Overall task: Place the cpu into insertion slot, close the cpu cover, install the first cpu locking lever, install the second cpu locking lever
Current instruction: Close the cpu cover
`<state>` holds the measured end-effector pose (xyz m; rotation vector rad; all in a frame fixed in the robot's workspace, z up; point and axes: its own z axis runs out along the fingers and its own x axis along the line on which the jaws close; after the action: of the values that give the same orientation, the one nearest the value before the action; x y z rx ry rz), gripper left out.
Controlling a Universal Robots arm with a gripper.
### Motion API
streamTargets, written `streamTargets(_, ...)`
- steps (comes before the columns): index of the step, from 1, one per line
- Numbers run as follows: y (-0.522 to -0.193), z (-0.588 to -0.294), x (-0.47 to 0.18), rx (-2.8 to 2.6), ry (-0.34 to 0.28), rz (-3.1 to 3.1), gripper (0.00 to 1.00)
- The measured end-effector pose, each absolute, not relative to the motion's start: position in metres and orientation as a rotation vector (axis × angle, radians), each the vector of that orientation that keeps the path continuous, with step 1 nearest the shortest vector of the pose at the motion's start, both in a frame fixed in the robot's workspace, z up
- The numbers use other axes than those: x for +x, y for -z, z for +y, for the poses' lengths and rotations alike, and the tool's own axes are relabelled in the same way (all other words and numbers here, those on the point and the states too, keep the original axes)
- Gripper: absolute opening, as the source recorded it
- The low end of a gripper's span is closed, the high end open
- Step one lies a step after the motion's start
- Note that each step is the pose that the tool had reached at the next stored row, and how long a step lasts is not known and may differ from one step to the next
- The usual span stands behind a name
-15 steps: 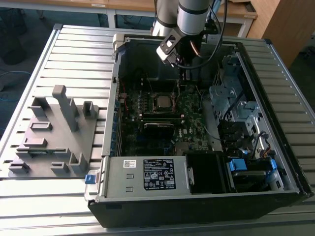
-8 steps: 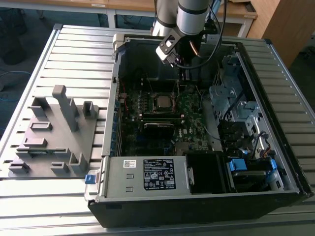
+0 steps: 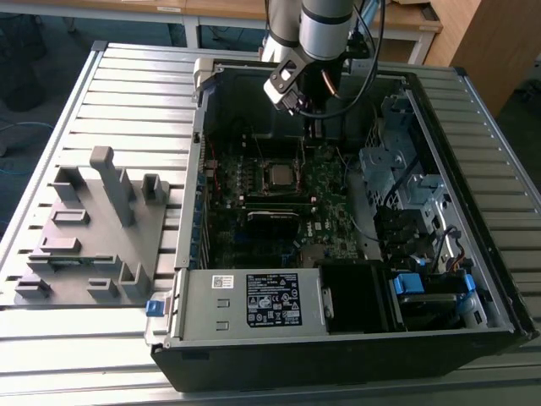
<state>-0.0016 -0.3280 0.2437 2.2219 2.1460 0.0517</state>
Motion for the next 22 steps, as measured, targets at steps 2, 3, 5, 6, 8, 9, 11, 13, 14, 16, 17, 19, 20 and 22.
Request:
streamTargets(2,-0.244,-0.328,-0.002,2.222,-0.052,2.146,0.10)
streamTargets(3,-0.244,-0.328,-0.004,2.222,-0.052,2.146,0.10)
streamTargets(5,-0.244,-0.328,-0.005,2.222,-0.052,2.146,0.10)
streamTargets(6,-0.244,-0.328,-0.005,2.222,-0.052,2.146,0.10)
streamTargets(8,-0.244,-0.328,-0.005,2.222,-0.052,2.146,0.10)
streamTargets(9,-0.244,-0.328,-0.005,2.222,-0.052,2.146,0.10)
streamTargets(11,-0.244,-0.328,-0.005,2.222,-0.052,2.146,0.10)
streamTargets(13,-0.244,-0.328,-0.005,2.222,-0.052,2.146,0.10)
streamTargets(14,-0.244,-0.328,-0.006,2.222,-0.052,2.146,0.10)
streamTargets(16,-0.243,-0.328,-0.008,2.222,-0.052,2.146,0.10)
streamTargets(17,-0.243,-0.328,-0.009,2.222,-0.052,2.146,0.10)
streamTargets(19,-0.243,-0.328,-0.011,2.221,-0.053,2.146,0.10)
streamTargets(20,-0.243,-0.328,-0.013,2.221,-0.053,2.145,0.10)
streamTargets(22,-0.243,-0.328,-0.017,2.221,-0.055,2.145,0.10)
